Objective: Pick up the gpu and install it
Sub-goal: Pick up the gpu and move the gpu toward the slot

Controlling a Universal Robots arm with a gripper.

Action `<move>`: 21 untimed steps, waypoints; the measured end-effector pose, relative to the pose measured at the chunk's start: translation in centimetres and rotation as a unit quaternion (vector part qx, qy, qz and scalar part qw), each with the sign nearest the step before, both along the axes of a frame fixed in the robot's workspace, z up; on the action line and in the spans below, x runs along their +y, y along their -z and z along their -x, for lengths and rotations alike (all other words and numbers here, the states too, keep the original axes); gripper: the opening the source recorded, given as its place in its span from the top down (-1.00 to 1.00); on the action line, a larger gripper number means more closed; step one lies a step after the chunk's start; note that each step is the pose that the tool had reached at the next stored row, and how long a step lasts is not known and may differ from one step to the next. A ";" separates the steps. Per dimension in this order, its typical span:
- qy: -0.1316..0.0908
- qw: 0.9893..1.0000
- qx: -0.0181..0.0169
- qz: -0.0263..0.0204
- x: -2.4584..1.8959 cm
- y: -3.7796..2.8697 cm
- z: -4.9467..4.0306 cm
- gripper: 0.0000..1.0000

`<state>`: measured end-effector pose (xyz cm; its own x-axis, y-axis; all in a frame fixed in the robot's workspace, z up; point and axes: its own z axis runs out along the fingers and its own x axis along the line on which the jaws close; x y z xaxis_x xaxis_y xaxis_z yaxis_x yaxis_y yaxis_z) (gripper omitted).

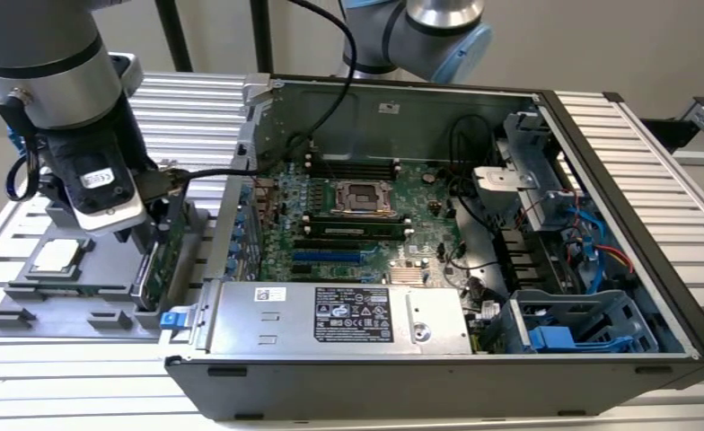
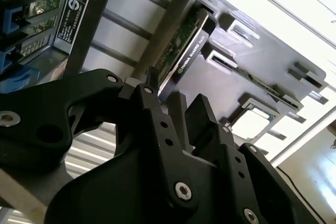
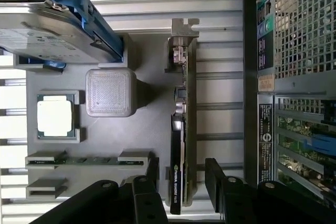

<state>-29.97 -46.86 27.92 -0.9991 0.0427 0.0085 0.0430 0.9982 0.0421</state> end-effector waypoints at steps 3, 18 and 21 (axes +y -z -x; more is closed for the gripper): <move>0.000 1.000 0.000 0.000 0.00 0.23 0.00 -1.00; 0.000 1.000 0.000 0.000 0.00 0.77 0.00 -1.00; 0.000 1.000 0.000 0.000 0.00 0.90 0.00 -1.00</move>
